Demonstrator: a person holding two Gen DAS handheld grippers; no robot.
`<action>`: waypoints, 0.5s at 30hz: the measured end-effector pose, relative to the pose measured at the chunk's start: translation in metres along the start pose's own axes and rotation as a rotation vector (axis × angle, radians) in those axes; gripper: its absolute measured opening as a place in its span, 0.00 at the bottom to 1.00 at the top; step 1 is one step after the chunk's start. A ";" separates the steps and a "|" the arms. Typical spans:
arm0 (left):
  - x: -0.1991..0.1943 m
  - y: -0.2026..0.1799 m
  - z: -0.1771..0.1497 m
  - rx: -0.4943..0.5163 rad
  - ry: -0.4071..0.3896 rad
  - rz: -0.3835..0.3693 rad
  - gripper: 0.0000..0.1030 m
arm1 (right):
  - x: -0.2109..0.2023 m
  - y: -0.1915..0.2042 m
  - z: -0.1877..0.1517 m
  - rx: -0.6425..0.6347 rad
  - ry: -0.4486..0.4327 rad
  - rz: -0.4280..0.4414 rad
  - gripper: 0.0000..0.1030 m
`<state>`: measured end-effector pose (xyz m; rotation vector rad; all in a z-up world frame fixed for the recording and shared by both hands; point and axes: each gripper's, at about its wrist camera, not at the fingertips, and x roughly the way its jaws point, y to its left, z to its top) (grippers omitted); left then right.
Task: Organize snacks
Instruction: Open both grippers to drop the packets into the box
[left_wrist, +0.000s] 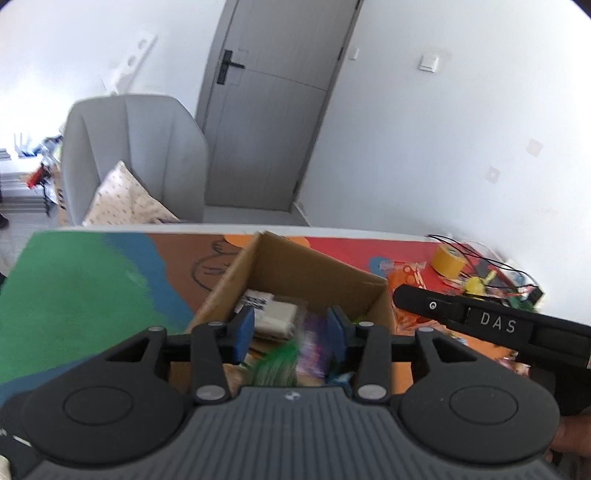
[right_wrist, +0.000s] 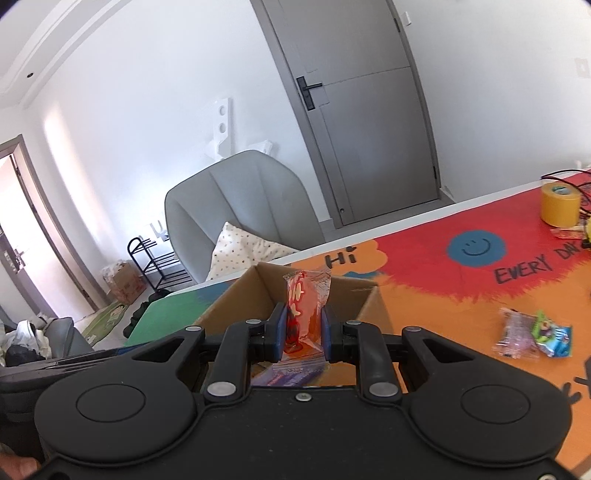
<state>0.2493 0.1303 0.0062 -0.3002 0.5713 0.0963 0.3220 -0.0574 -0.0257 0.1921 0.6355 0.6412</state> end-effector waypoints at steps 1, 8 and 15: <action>0.001 0.001 0.001 -0.001 0.002 0.005 0.41 | 0.003 0.002 0.000 -0.001 0.004 0.005 0.20; 0.002 0.023 0.008 -0.053 0.004 0.026 0.47 | 0.022 0.016 0.002 -0.009 0.030 0.045 0.20; -0.002 0.037 0.012 -0.076 -0.005 0.050 0.49 | 0.039 0.028 0.003 0.012 0.064 0.105 0.23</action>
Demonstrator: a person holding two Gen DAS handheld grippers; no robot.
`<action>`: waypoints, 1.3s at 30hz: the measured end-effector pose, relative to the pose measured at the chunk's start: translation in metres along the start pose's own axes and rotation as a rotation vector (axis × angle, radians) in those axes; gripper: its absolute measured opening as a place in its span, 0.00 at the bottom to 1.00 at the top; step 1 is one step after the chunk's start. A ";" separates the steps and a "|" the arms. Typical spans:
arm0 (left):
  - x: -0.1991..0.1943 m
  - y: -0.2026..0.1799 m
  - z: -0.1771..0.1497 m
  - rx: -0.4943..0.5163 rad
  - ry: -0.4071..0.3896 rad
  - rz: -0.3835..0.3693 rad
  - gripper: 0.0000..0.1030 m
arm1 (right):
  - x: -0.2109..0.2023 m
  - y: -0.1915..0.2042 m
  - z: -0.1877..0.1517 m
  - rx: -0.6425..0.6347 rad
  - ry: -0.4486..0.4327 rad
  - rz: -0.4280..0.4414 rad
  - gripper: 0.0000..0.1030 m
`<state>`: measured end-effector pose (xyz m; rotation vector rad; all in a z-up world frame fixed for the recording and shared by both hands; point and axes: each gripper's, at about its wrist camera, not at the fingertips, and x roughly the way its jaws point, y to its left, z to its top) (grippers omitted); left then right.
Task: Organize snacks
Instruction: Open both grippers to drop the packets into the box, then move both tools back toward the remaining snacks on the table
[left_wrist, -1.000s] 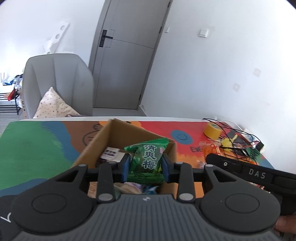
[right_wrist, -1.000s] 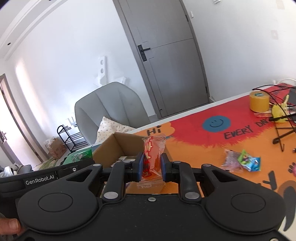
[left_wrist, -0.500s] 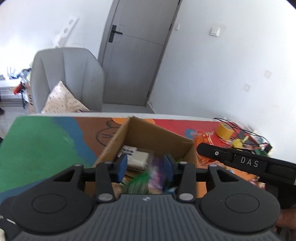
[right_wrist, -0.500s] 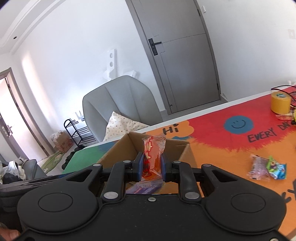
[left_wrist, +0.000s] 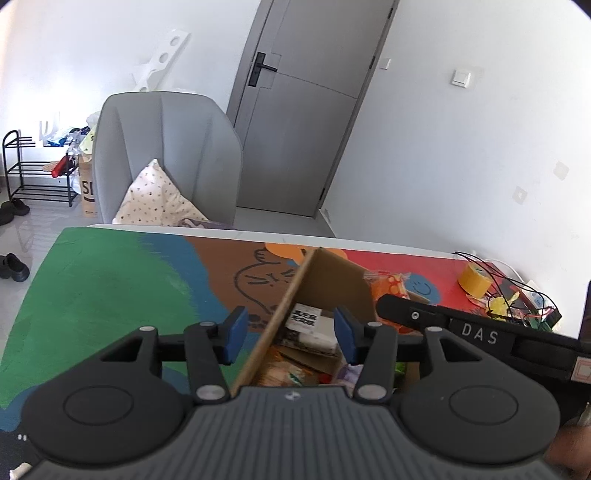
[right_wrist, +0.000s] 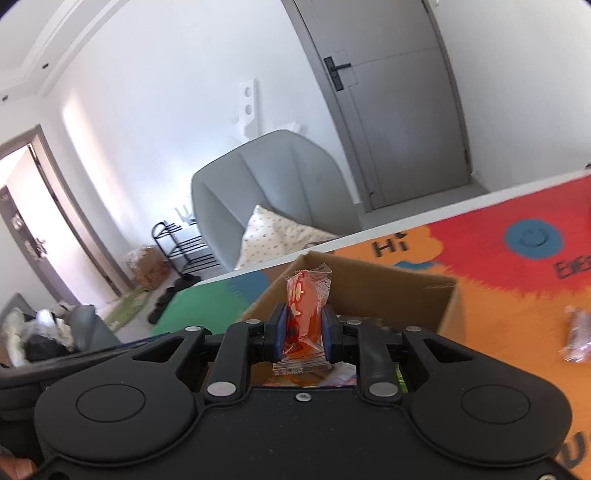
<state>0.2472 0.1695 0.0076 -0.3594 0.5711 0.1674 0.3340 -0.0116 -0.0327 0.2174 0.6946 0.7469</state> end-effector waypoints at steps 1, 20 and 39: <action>0.000 0.001 0.000 -0.003 0.001 0.001 0.49 | 0.003 0.000 0.000 0.012 0.008 0.015 0.27; -0.001 -0.043 -0.011 0.048 -0.002 -0.037 0.84 | -0.064 -0.056 -0.012 0.083 -0.056 -0.122 0.59; 0.007 -0.133 -0.042 0.169 0.052 -0.115 0.93 | -0.136 -0.133 -0.036 0.173 -0.096 -0.245 0.90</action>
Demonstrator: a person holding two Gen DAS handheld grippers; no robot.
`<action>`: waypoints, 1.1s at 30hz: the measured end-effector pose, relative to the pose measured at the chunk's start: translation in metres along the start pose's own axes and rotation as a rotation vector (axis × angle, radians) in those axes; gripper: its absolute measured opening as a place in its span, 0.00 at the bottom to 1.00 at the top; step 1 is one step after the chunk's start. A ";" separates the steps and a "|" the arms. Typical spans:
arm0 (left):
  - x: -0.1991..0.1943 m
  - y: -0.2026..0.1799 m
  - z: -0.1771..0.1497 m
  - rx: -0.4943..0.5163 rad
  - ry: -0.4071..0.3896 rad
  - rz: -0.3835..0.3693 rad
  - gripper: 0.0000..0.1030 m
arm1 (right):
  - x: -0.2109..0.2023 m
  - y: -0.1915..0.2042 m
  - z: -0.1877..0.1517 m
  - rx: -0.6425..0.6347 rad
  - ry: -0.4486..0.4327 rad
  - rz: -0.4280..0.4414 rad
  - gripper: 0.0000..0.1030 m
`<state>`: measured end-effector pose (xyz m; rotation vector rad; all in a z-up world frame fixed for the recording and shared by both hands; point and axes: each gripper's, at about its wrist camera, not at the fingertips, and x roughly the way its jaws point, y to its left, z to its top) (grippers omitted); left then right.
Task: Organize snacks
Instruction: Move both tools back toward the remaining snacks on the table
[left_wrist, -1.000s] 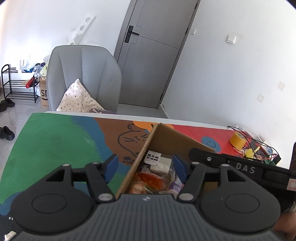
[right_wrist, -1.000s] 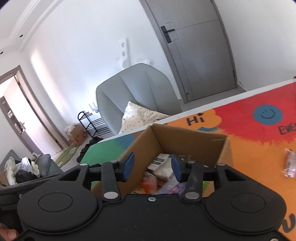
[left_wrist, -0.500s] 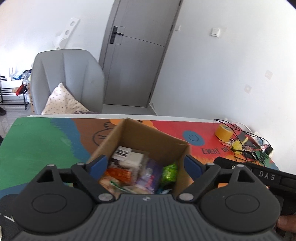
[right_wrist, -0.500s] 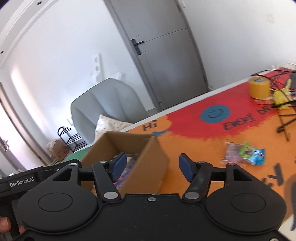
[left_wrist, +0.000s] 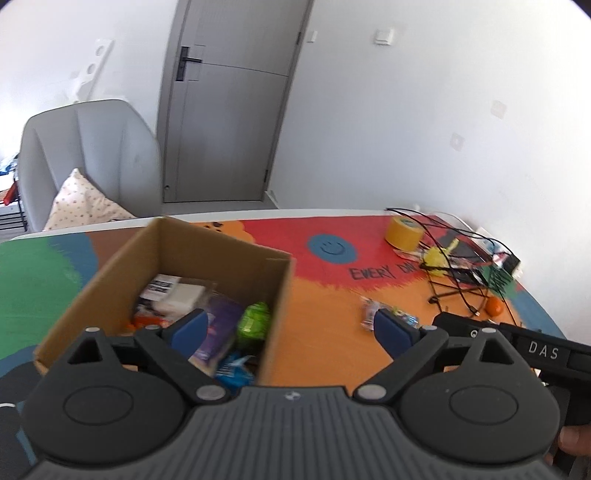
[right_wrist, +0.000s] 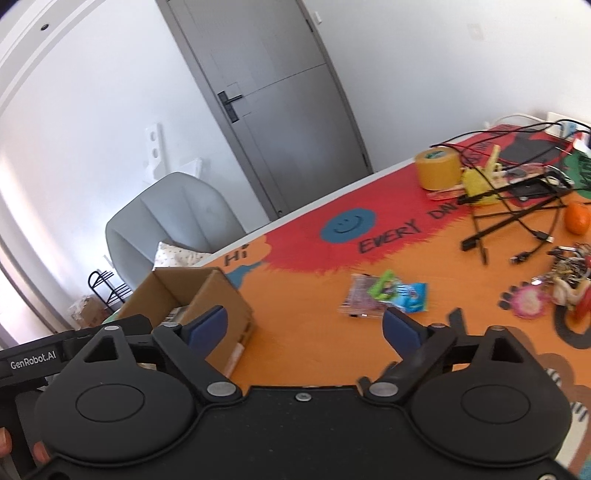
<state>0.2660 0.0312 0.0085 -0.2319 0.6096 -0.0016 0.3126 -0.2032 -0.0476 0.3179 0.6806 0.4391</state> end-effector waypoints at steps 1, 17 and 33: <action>0.001 -0.004 0.000 0.004 0.004 -0.003 0.93 | -0.001 -0.004 0.000 0.005 -0.001 -0.004 0.90; 0.029 -0.058 -0.006 0.051 0.017 -0.070 0.93 | -0.008 -0.061 -0.002 0.083 -0.029 -0.040 0.85; 0.090 -0.075 -0.003 0.095 0.072 -0.073 0.76 | 0.054 -0.096 0.002 0.194 0.033 -0.050 0.66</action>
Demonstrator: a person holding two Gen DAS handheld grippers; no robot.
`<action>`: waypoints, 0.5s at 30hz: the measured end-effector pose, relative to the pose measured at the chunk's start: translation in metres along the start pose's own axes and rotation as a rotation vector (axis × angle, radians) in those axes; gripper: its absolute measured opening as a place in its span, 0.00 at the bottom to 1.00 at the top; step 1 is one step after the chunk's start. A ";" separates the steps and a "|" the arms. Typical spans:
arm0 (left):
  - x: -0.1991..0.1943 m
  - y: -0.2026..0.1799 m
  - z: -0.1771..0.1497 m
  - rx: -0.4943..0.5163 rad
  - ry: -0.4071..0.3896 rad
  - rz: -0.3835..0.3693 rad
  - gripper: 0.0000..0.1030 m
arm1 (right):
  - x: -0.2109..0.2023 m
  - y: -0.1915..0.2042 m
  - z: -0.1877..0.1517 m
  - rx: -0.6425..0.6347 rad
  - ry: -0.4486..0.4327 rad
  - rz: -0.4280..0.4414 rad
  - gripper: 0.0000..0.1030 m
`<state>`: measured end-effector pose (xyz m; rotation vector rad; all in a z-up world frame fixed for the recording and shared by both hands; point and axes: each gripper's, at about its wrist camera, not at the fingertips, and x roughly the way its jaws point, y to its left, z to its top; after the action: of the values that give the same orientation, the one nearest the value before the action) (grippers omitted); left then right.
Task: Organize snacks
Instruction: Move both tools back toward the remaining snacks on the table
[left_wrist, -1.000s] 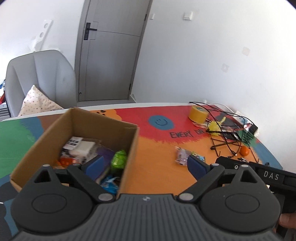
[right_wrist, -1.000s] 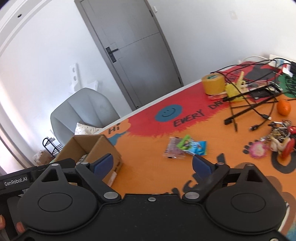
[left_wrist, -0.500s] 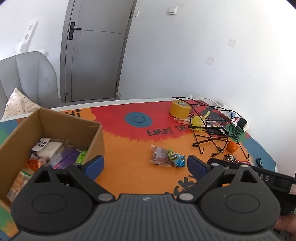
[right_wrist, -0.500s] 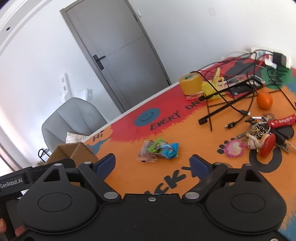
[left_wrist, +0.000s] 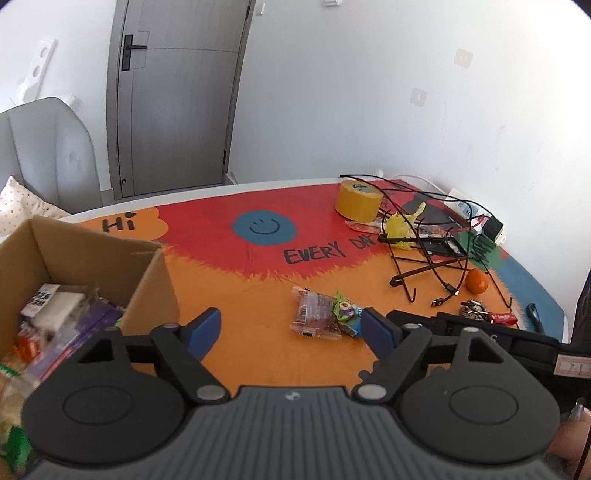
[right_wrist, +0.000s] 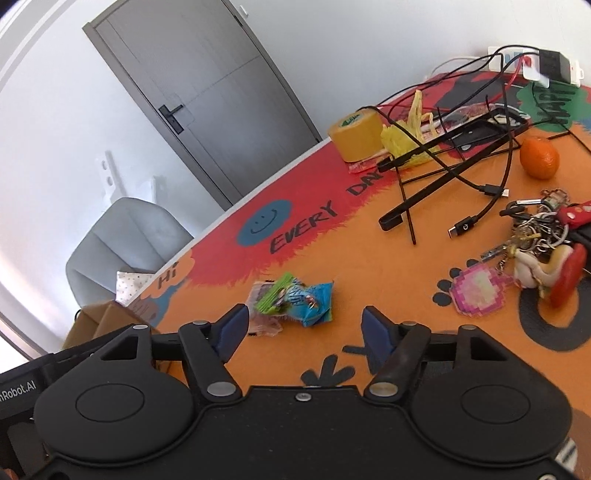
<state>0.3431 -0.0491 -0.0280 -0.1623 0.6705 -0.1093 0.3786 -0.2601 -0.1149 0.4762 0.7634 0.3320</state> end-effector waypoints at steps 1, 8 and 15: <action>0.005 0.000 0.001 0.003 0.004 -0.004 0.75 | 0.005 -0.001 0.001 0.006 0.004 -0.004 0.65; 0.041 0.001 0.005 -0.003 0.049 -0.022 0.62 | 0.030 -0.004 0.008 -0.002 0.028 -0.031 0.64; 0.060 0.007 0.008 -0.010 0.069 -0.033 0.54 | 0.050 0.005 0.014 -0.046 0.039 -0.059 0.64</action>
<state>0.3951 -0.0502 -0.0594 -0.1798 0.7378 -0.1438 0.4218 -0.2374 -0.1328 0.4044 0.8050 0.3038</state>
